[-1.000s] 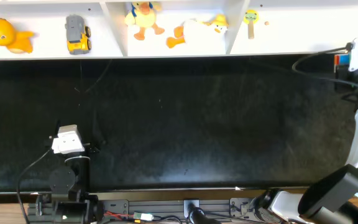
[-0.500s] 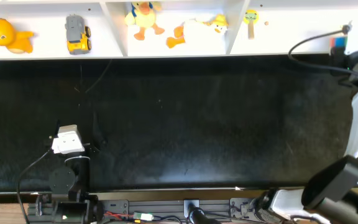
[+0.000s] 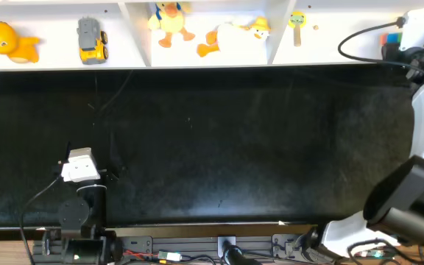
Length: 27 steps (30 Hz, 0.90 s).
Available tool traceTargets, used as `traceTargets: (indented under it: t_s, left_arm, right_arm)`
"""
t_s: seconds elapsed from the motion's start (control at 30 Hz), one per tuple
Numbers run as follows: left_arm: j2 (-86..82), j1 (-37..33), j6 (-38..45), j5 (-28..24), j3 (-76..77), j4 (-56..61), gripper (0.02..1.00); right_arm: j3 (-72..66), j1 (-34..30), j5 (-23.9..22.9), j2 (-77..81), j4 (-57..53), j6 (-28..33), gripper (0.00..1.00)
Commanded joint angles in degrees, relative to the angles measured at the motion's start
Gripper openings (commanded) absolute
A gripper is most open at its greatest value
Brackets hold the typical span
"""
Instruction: Store Toys
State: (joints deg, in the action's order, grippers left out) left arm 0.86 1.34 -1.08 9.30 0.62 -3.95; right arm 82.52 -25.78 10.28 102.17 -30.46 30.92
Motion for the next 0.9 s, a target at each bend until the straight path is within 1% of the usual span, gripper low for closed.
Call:
traceTargets:
  t_s: [0.03,0.63,0.8,0.9]
  left_arm:
    - [-0.7,-0.3,1.3,0.7,-0.2,0.0,0.998]
    - [-0.7,-0.3,1.3,0.7,-0.2,-0.1,0.998]
    - [-0.7,-0.3,1.3,0.7,-0.2,-0.1,0.998]
    - [-0.7,-0.3,1.3,0.7,-0.2,-0.1,0.998]
  right_arm:
    - [2.5,0.9,0.8,1.8,0.7,-1.2,0.360]
    - [2.5,1.6,0.9,3.3,3.8,-3.7,0.378]
    - [2.5,1.6,3.8,3.3,4.1,-5.1,0.384]
    - [2.5,1.6,3.8,3.5,5.2,-6.5,0.382]
